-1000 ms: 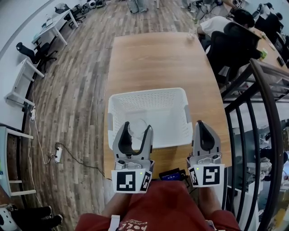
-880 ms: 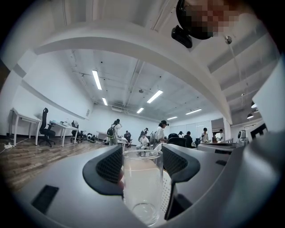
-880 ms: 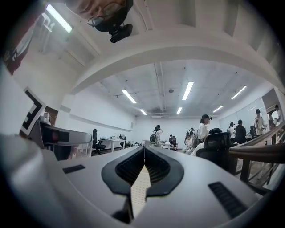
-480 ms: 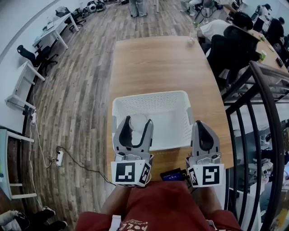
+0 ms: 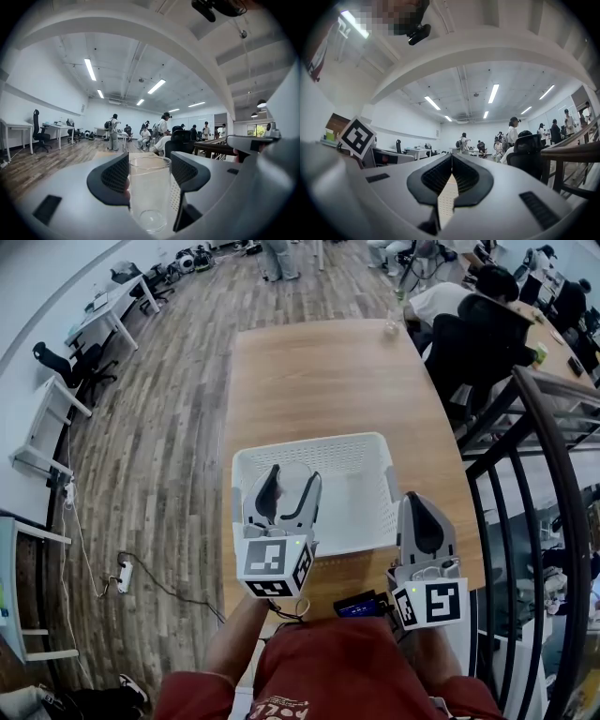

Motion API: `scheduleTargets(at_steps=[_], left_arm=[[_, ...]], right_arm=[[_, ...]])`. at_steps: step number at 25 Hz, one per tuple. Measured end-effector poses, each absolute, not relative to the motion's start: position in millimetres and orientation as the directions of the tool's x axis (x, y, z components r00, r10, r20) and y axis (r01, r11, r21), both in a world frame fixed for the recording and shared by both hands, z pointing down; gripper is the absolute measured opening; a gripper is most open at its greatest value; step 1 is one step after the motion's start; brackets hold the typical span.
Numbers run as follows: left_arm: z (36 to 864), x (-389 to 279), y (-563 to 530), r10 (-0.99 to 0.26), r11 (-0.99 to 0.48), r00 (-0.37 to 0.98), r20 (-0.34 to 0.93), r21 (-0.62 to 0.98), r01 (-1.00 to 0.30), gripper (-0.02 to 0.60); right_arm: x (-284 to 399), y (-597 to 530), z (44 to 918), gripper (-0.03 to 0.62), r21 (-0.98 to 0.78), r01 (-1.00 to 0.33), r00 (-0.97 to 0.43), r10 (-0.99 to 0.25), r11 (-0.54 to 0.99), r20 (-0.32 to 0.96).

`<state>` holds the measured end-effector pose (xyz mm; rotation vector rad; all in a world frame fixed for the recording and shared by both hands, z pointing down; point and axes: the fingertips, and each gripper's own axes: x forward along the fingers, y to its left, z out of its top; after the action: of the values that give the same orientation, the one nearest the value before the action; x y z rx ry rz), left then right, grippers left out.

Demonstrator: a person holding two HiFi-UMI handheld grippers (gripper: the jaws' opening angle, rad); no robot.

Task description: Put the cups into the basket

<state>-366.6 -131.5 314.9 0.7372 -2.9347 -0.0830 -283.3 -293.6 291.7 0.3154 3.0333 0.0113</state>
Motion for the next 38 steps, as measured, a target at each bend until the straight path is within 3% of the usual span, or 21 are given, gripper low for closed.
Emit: scheduleTargets(at_steps=[27,34,38], left_arm=[[449,-431,-167,-0.466,0.873,-0.662,0.587,0.183,-0.452,0.278],[477,-444,-168,-0.400,0.891,-0.647,0.650,0.109,-0.441,0.278],[497,-453,-163,-0.382,0.908,-0.628,0.678,0.147,-0.393,0.278]], right_arm=[[-281,-301,307,0.011,-0.001,0.195,-0.979,0.195,0.981,-0.060],[-283,-299,314,0.011,-0.018,0.208,-0.977,0.207,0.978,-0.042],[-286,-303,324,0.011,-0.070,0.207,-0.978,0.206,0.976,-0.022]])
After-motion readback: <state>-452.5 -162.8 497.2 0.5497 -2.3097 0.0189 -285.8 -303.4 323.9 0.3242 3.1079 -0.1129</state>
